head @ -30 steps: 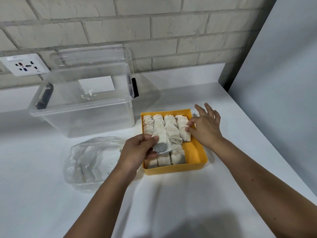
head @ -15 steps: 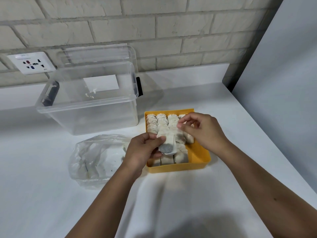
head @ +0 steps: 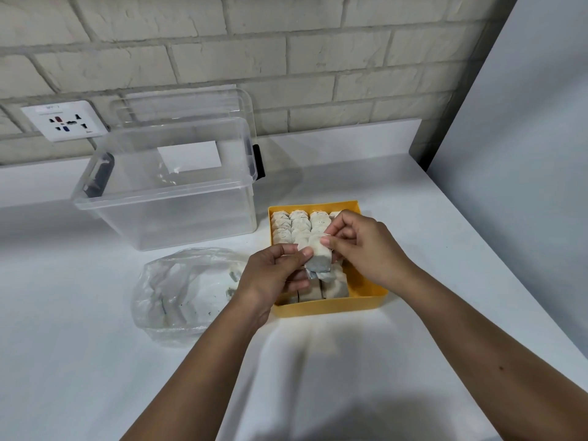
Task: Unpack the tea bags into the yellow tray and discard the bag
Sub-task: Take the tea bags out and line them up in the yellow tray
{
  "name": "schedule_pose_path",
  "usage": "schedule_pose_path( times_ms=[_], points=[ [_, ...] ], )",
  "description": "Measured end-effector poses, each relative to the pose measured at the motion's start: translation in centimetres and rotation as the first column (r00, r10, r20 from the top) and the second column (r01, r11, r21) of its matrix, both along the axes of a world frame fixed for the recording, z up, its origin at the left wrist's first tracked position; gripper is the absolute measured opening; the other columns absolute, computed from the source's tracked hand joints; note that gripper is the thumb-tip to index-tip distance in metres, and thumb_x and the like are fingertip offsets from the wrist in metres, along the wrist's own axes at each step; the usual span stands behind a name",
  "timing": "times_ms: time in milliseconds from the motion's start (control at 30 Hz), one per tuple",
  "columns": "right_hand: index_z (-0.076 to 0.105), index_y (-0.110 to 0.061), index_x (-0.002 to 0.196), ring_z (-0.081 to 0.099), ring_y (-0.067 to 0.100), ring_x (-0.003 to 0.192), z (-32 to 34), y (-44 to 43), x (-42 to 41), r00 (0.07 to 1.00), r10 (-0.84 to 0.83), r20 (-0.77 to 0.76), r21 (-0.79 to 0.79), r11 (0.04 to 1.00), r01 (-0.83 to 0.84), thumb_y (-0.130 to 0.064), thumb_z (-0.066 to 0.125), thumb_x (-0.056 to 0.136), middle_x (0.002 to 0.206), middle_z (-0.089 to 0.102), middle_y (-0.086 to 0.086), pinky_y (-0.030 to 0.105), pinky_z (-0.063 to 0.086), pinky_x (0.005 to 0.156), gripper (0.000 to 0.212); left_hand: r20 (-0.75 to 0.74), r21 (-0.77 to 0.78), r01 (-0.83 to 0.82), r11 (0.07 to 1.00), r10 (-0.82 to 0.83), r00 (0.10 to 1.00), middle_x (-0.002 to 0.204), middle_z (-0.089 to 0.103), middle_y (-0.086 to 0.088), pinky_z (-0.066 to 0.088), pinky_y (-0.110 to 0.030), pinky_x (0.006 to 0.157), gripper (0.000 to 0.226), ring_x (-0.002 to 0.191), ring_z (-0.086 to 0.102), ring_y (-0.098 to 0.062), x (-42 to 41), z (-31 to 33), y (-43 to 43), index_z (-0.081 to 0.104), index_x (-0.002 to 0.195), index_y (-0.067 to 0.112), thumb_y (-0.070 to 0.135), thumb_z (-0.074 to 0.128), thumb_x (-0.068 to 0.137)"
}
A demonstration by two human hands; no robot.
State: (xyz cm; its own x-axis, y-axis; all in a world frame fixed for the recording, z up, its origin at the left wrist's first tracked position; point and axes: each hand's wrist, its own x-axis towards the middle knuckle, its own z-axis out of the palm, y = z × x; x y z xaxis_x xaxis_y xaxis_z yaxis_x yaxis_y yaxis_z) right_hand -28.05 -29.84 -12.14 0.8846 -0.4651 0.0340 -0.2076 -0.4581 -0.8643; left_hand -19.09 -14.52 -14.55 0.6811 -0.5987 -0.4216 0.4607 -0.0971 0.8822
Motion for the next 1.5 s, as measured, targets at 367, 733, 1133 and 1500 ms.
schedule_pose_path(
  times_ms=[367,733,1133,1500],
  points=[
    [0.049,-0.012,0.09,0.071,0.02,0.059,-0.1,0.6,0.3,0.987,-0.156,-0.027,0.196,0.968,0.158,-0.015,0.06,0.095,0.073,0.068,0.009,0.038,0.061,0.058,0.012,-0.009,-0.019,0.016,1.0,-0.017,1.0,0.085,0.076,-0.006,0.063,-0.028,0.07,0.034,0.07,0.071,-0.011,0.0,-0.2,-0.1,0.065,0.108,0.008,0.013,0.08,0.078],
    [0.042,-0.01,0.099,0.073,0.025,0.065,0.1,1.3,0.2,0.979,-0.185,-0.087,0.331,0.921,0.204,-0.015,0.051,0.1,0.082,0.068,0.013,0.038,0.061,0.06,0.01,0.041,0.039,0.014,0.999,-0.016,0.999,0.081,0.073,0.001,0.063,-0.032,0.074,0.035,0.072,0.072,-0.01,-0.3,-0.1,-0.5,0.063,0.103,0.014,0.012,0.084,0.075],
    [0.055,-0.02,0.094,0.056,0.019,0.106,0.3,-3.5,-1.8,0.956,-0.233,-0.178,-0.453,0.882,0.131,-0.033,0.058,0.095,0.114,0.065,-0.001,0.035,0.045,0.086,0.013,0.203,0.09,-0.043,0.995,0.024,0.979,0.075,0.07,0.002,0.061,-0.031,0.066,0.032,0.075,0.069,-0.018,0.2,-0.5,-0.1,0.064,0.109,0.017,-0.004,0.067,0.084],
    [0.068,-0.025,0.092,0.0,0.021,0.151,-2.6,-5.2,-0.4,0.86,-0.148,-0.489,-0.585,0.787,-0.197,-0.039,0.062,0.091,0.161,0.021,-0.002,0.046,0.006,0.119,0.016,0.182,0.061,-0.039,0.997,0.028,0.983,0.073,0.071,0.005,0.06,-0.027,0.062,0.028,0.077,0.07,-0.019,0.9,-0.9,-0.1,0.065,0.101,0.02,-0.002,0.069,0.086]
  ],
)
